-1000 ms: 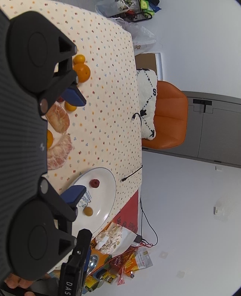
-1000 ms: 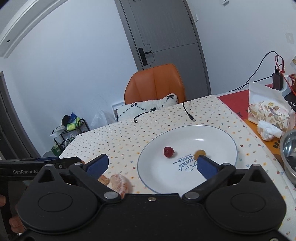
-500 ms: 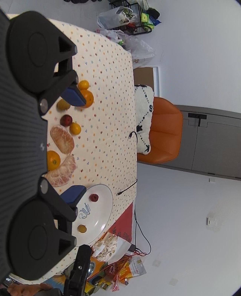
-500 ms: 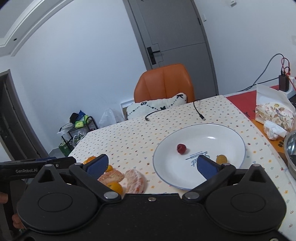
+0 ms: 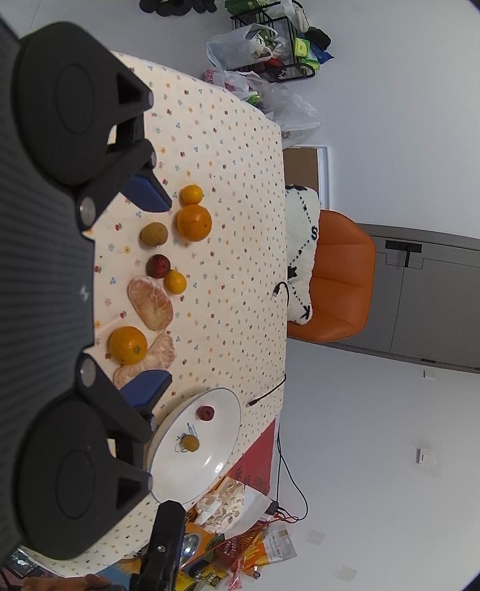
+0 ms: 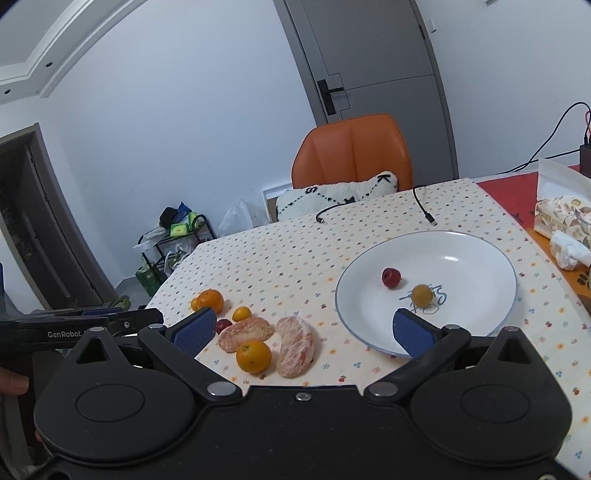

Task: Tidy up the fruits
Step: 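Move both tools back toward the remaining fruits on the tablecloth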

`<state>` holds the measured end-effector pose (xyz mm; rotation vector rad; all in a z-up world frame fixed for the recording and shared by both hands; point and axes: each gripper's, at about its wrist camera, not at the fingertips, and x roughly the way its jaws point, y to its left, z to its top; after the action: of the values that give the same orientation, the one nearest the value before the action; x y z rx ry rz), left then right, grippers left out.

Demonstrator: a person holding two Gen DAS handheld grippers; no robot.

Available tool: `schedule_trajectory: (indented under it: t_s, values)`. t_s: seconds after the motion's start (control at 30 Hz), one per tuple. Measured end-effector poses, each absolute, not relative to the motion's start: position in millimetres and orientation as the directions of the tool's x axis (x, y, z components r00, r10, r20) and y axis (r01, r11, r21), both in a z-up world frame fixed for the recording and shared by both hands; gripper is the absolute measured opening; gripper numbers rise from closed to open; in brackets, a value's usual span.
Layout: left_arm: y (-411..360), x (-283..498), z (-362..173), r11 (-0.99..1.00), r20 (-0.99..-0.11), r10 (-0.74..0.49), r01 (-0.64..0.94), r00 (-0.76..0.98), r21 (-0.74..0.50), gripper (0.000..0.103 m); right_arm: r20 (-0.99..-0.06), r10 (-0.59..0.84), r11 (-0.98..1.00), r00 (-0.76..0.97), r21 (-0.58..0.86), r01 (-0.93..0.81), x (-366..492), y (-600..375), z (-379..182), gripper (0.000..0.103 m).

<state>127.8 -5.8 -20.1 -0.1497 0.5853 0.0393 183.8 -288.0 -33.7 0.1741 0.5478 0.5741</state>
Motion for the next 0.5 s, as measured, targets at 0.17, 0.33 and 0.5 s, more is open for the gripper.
schedule_trajectory:
  t_s: [0.17, 0.33, 0.5]
  values:
    - [-7, 123, -26, 0.988, -0.556, -0.015, -0.073, 0.831, -0.136, 0.091, -0.447, 0.563, 0.827, 0.695, 0.299, -0.477, 181, -286, -37, 0.103]
    - [-12, 124, -34, 0.988, -0.563, -0.031, -0.061, 0.826, -0.145, 0.091, -0.465, 0.572, 0.820, 0.676, 0.305, -0.485, 180, -282, -43, 0.103]
    - [-16, 128, -44, 0.986, -0.570, -0.039, -0.062, 0.821, -0.157, 0.091, -0.495, 0.572, 0.819, 0.654, 0.309, -0.482, 184, -279, -53, 0.103]
